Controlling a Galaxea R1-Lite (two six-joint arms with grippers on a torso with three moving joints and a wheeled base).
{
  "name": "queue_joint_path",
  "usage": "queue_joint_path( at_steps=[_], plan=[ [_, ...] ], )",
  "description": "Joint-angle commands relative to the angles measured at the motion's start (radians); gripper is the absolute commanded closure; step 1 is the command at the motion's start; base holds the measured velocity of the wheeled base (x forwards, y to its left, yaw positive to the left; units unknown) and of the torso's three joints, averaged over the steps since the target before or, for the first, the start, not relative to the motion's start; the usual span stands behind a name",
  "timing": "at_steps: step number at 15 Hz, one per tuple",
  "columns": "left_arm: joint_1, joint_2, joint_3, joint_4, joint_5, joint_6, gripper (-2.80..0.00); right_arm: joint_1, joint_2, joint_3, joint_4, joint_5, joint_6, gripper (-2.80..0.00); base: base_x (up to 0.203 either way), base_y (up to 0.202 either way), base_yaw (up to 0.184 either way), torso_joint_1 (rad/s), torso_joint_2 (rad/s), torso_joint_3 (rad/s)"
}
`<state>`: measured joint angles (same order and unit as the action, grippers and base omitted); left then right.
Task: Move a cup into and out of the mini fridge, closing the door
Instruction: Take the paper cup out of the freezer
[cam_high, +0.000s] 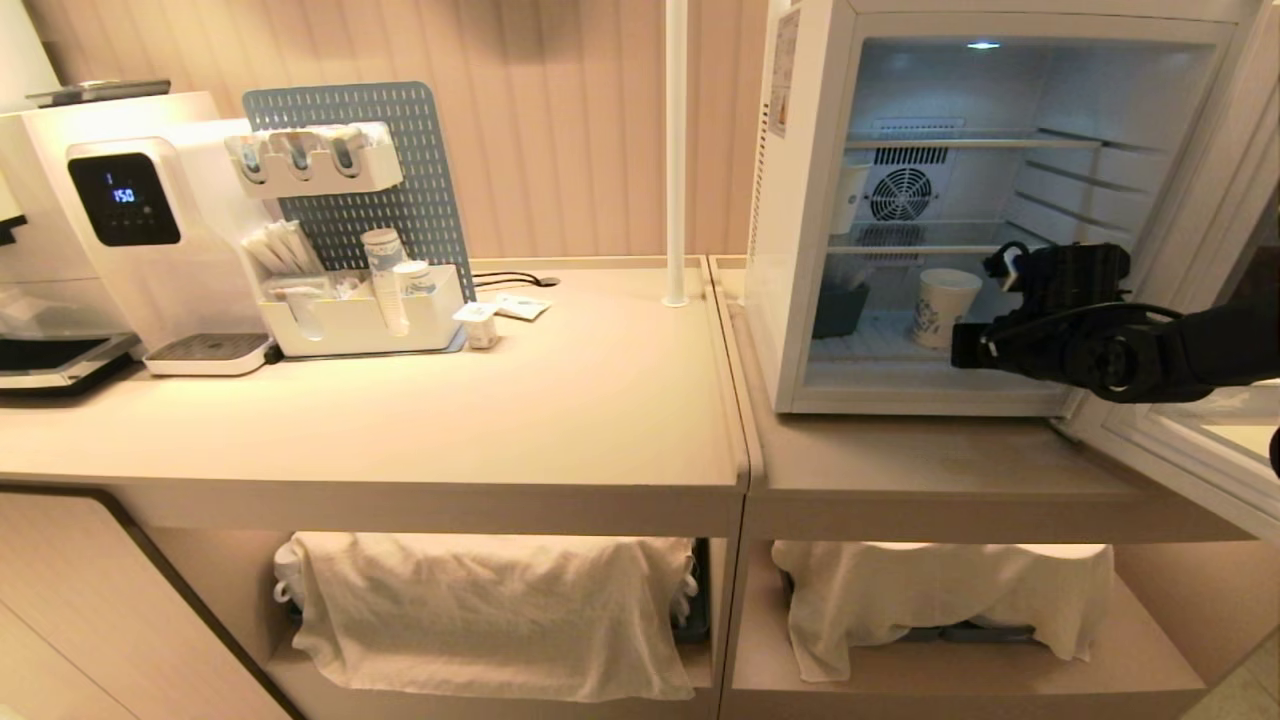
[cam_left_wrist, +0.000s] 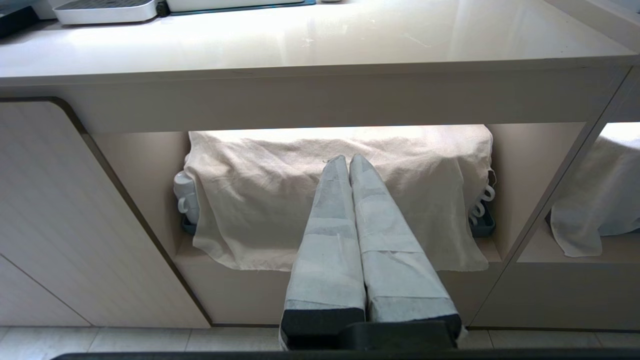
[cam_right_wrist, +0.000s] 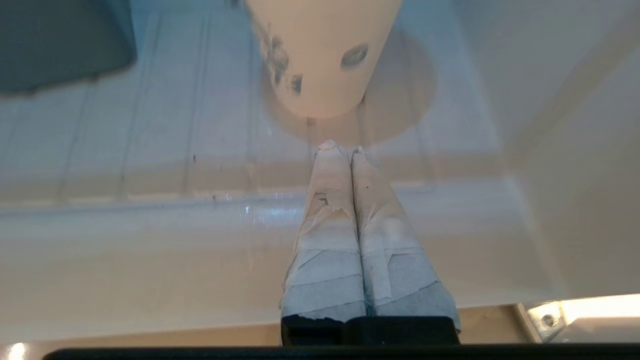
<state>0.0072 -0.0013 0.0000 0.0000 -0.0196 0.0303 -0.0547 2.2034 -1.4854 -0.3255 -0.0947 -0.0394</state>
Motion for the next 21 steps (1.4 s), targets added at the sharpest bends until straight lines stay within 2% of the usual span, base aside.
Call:
queue_joint_path(
  at_steps=[1,4,7,12,14,21],
  plan=[
    [0.000,0.000,0.000,0.000,0.000,-0.001,0.00,0.002,0.003,0.005,-0.002,0.000,-0.001,0.00,0.000,0.000,0.000,0.000,0.00,0.000],
    [-0.001,0.000,0.000,0.000,0.000,0.000,0.00,0.011,0.011,0.011,-0.001,0.003,-0.010,0.00,0.000,0.000,0.000,0.000,0.00,0.000],
    [0.000,0.000,0.000,0.000,0.000,-0.001,0.00,0.013,0.012,0.003,-0.012,0.001,-0.053,0.00,0.000,0.000,0.000,0.000,0.00,0.000],
    [0.000,0.000,0.000,0.000,0.000,-0.001,0.00,0.022,0.056,-0.061,-0.039,-0.006,-0.042,0.00,0.000,0.000,0.000,0.000,0.00,0.000],
    [-0.001,0.000,0.000,0.000,0.000,0.000,0.00,0.027,0.092,-0.157,-0.053,-0.010,-0.042,0.00,0.000,0.000,0.000,0.000,0.00,0.000],
    [-0.001,0.000,0.000,0.000,0.000,0.000,0.00,0.029,0.107,-0.161,-0.068,-0.012,-0.043,0.00,0.000,0.000,0.000,0.000,0.00,0.000]
  ],
)
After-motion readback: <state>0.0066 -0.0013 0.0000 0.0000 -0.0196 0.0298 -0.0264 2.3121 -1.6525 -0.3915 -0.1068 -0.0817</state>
